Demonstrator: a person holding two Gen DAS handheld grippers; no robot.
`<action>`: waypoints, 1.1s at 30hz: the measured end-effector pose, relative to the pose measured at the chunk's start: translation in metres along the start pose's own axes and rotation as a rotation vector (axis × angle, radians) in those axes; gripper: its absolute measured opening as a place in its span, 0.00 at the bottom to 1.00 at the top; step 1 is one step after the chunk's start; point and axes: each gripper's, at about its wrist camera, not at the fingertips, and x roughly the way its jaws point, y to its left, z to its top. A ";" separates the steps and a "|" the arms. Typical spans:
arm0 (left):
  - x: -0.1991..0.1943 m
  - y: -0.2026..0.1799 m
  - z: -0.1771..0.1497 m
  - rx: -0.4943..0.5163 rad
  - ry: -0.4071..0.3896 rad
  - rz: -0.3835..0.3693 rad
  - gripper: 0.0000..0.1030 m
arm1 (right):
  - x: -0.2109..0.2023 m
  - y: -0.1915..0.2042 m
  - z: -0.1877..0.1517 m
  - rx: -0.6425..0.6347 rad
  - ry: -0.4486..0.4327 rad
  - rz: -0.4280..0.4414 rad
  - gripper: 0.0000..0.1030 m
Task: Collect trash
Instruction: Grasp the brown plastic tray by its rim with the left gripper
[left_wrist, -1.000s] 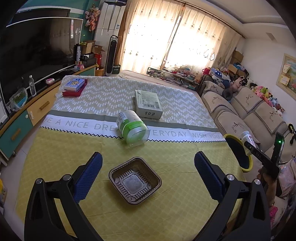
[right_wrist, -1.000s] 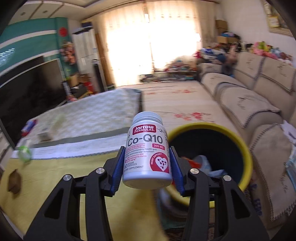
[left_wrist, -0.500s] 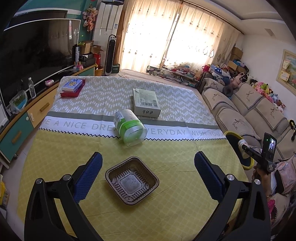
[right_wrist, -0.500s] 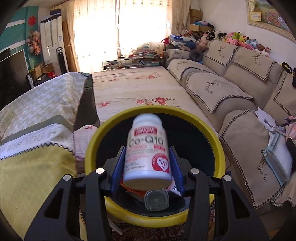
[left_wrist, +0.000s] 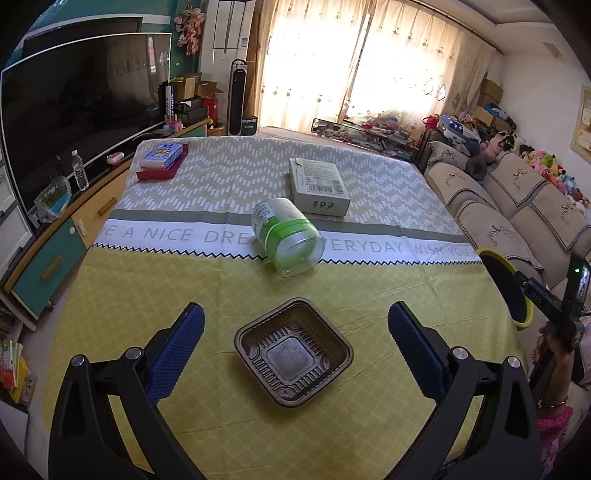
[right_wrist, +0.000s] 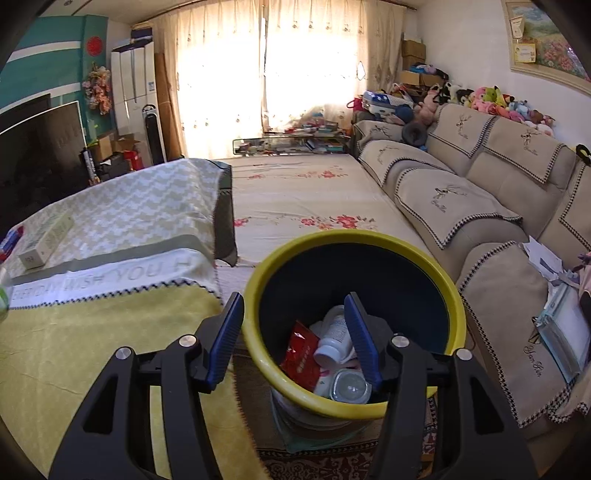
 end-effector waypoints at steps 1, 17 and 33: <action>0.002 0.003 -0.001 -0.006 0.005 0.010 0.95 | -0.003 0.002 0.001 -0.002 -0.003 0.010 0.53; 0.040 0.023 -0.020 0.011 0.125 0.115 0.49 | -0.011 0.024 0.000 -0.028 0.000 0.079 0.54; 0.045 -0.001 -0.017 0.100 0.148 0.029 0.07 | -0.009 0.021 -0.002 -0.016 0.002 0.097 0.55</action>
